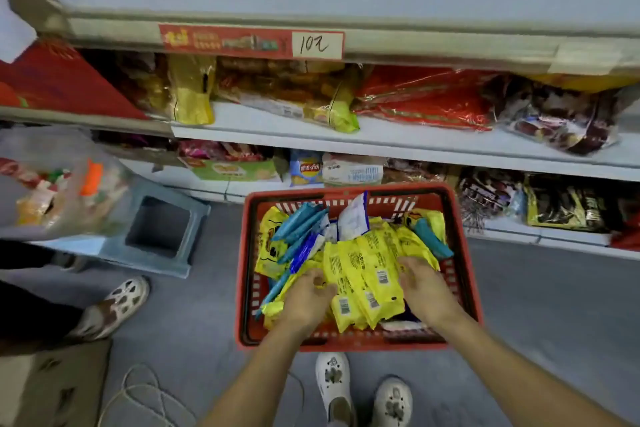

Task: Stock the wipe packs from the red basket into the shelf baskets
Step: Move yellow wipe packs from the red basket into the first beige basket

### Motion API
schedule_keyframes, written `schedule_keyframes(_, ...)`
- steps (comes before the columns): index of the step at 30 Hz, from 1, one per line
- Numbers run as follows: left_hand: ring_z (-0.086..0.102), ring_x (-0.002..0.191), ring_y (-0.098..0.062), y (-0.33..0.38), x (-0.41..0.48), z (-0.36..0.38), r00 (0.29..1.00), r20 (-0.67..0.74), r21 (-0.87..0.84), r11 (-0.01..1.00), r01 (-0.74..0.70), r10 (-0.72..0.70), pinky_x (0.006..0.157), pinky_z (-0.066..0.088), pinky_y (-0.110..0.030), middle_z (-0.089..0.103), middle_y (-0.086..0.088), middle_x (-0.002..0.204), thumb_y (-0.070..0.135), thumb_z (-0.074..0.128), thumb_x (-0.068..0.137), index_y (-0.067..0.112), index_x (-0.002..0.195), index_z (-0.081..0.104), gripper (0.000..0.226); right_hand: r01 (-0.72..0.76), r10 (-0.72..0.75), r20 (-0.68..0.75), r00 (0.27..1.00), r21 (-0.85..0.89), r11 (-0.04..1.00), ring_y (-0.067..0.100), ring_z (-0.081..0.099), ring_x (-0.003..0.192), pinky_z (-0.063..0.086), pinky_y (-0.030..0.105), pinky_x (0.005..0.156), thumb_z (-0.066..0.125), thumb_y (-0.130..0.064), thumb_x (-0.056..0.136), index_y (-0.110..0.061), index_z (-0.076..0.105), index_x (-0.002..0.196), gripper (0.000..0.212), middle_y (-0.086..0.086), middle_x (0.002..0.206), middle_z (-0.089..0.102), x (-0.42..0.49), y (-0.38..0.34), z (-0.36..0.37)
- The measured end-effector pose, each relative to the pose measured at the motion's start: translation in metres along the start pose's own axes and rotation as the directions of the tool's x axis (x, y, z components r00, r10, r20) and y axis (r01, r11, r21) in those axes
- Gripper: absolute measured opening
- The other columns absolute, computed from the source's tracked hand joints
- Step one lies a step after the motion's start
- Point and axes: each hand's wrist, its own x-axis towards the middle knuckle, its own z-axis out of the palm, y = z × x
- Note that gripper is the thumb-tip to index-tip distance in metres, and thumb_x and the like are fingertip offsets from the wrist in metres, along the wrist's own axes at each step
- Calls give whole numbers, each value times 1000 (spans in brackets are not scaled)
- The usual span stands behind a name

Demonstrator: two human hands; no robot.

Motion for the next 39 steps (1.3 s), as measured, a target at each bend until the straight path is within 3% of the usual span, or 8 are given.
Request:
schedule_keyframes(3,64,106,-28,5,22,13,999,-41,-16,1000,18,-19,89,53,-42,65,-16,118,28,63,92,5,127,56,43,-46,45,-17,999,-73,996,31,60,99,51,38,80,41,-17,94,-16,57,111,23,14,113,61,21,-4,12)
schedule_keyframes(10,67,101,-23,10,50,32,970,-125,-213,961,177,-207,90,55,-43,69,1,109,23,75,79,20,118,55,43,-220,264,95,960,-329,918,35,28,138,26,40,111,61,-53,84,-1,14,147,95,19,150,29,33,-20,29)
schedule_keyframes(16,62,107,-25,17,46,37,954,-120,-361,908,215,-273,95,52,-44,61,-1,115,23,80,78,18,129,44,63,-266,283,43,958,-232,936,33,61,101,51,37,77,56,-17,85,-7,24,140,63,13,110,62,32,-10,24)
schedule_keyframes(22,62,110,-23,22,12,29,974,-112,-478,870,121,-197,97,49,-40,67,-3,114,31,68,89,13,121,62,37,-246,294,-68,953,392,887,15,61,69,49,26,59,49,-3,87,-14,48,122,36,1,89,64,-2,-1,8)
schedule_keyframes(26,61,112,-15,20,-8,1,994,-78,-617,787,13,-77,106,41,-45,68,5,117,64,66,76,25,117,62,57,-231,304,86,949,846,481,20,63,74,50,28,60,39,9,81,-13,62,108,41,4,90,69,-37,-13,-25)
schedule_keyframes(30,53,128,-21,32,-16,-7,1000,-6,-669,743,4,-11,106,39,-56,55,9,140,85,69,45,39,134,48,102,-260,116,242,963,950,176,23,62,72,45,33,64,43,-7,77,-11,62,103,32,8,88,69,-59,-20,-63)
schedule_keyframes(34,39,139,-21,96,-53,1,998,-36,-658,751,-64,53,114,28,-55,39,12,152,75,64,67,36,142,42,87,-220,-31,234,972,946,236,24,62,75,49,34,66,65,-28,63,-12,66,97,38,9,89,69,-72,-23,-105)
schedule_keyframes(39,67,108,-22,168,-91,43,993,-57,-690,716,-111,99,95,52,-48,70,3,118,48,54,93,30,124,60,36,-168,-48,195,980,927,334,19,59,63,42,26,51,40,-4,83,-12,62,93,26,6,81,67,-92,4,-176)
